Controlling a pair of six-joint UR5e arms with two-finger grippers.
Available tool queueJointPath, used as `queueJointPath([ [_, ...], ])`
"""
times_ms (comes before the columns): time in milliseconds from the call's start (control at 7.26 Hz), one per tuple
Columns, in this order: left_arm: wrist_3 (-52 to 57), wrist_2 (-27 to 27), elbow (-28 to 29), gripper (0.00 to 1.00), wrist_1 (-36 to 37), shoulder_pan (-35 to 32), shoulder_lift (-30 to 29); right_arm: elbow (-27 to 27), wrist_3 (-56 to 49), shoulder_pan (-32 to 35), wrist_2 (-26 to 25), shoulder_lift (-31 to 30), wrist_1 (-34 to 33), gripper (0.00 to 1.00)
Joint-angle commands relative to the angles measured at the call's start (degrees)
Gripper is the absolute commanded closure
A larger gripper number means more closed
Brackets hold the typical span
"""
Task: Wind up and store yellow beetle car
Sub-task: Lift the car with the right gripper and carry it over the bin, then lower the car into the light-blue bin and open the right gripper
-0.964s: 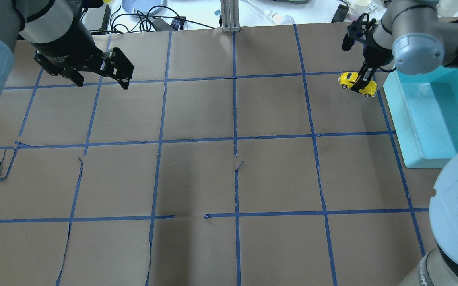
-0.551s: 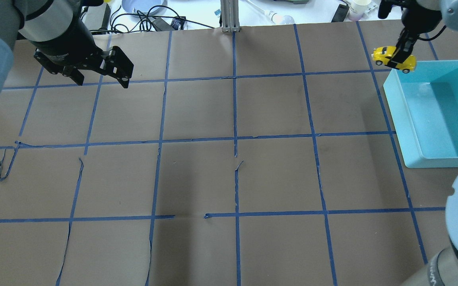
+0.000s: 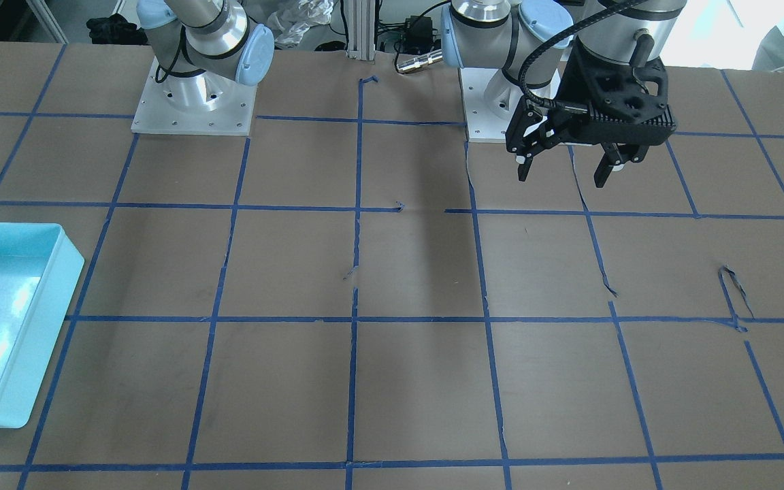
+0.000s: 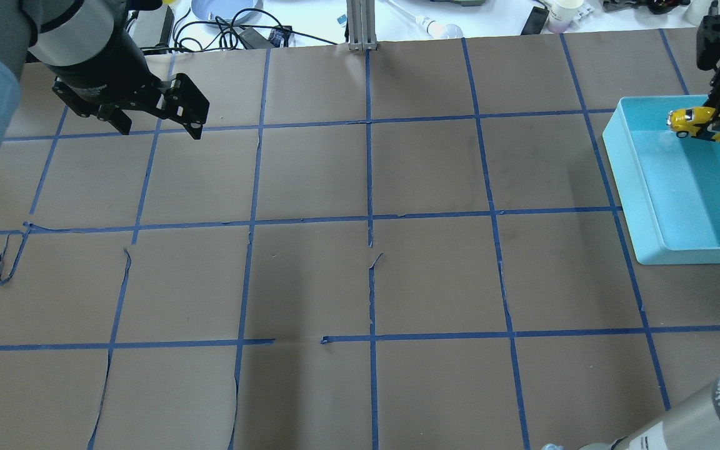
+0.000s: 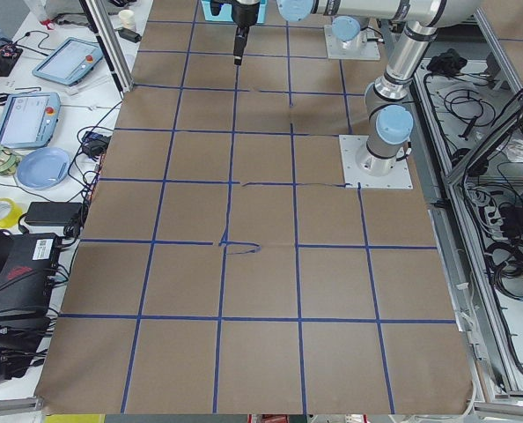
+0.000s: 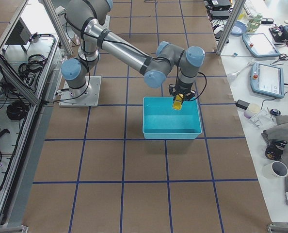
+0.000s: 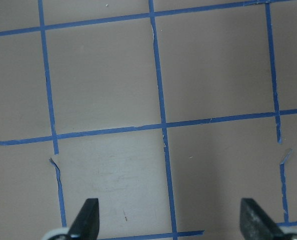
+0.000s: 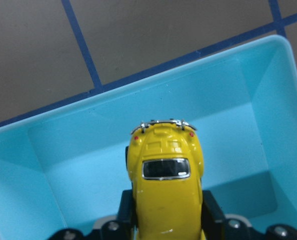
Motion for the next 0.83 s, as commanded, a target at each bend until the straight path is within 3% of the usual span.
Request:
queueJointPath([
  [0, 0.1, -0.1, 0.1, 0.0, 0.0, 0.0, -0.1, 4.6, -2.4, -1.2, -0.4, 3.2, -8.3, 1.0],
  [138, 0.2, -0.1, 0.0, 0.0, 0.0, 0.1, -0.1, 5.1, -2.5, -1.2, -3.2, 5.6, -12.1, 0.94],
  [551, 0.2, -0.1, -0.1, 0.0, 0.0, 0.0, -0.1, 9.6, -2.5, -1.2, -3.4, 6.0, -11.7, 0.7],
  [688, 0.2, -0.1, -0.1, 0.0, 0.0, 0.1, -0.1, 10.6, -2.7, -1.2, -3.1, 5.5, -12.2, 0.3],
])
